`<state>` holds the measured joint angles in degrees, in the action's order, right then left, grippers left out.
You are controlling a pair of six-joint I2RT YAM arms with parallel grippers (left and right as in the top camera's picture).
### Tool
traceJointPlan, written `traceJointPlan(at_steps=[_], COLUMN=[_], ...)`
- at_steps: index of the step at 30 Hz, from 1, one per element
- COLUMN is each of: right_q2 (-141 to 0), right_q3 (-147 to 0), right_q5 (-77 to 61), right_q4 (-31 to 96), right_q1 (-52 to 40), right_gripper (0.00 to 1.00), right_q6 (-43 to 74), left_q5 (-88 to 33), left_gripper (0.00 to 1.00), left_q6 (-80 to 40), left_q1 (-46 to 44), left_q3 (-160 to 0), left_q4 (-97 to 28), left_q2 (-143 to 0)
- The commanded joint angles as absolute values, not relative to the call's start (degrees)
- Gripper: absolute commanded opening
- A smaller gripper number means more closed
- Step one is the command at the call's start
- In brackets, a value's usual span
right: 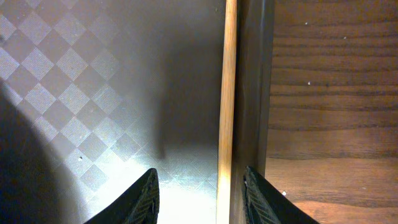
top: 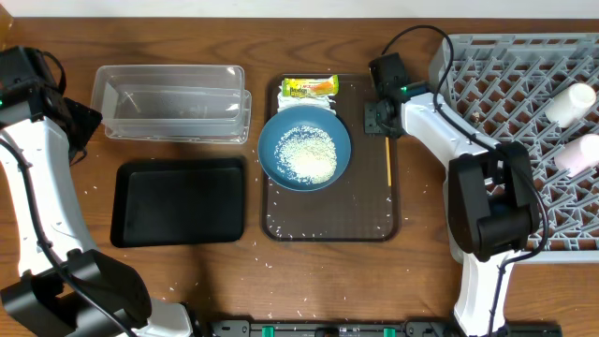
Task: Sort waste into correct bins and load items into the dishwasher rack
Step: 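Grasp the second wooden chopstick with the right gripper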
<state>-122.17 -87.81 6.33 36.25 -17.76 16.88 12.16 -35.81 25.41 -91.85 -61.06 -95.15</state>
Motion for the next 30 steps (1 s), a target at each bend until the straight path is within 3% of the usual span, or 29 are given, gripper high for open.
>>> traceJointPlan(at_steps=[1, 18, 25, 29, 30], right_q2=[-123.5, -123.9, -123.9, -123.7, -123.6], right_q3=[-88.8, -84.4, -84.1, -84.2, -84.3], right_q5=[7.0, 7.0, 2.7, 2.5, 2.5], right_q4=[36.2, 34.9, 34.9, 34.7, 34.7], right_q1=[-17.3, -17.3, -17.3, -17.3, -17.3], right_gripper=[0.40, 0.39, 0.22, 0.02, 0.01], right_q6=[16.0, 18.5, 18.7, 19.3, 19.3], left_q5=[12.6, 12.6, 12.6, 12.6, 12.6], left_gripper=[0.93, 0.93, 0.93, 0.93, 0.93], left_q6=[-36.1, -36.1, -36.1, -36.1, -36.1], left_q1=[25.6, 25.6, 25.6, 25.6, 25.6], left_q3=[-92.1, -92.1, -92.1, -92.1, -92.1], left_q4=[-61.0, -61.0, -61.0, -61.0, -61.0], left_q2=[-95.3, -95.3, -95.3, -95.3, -95.3])
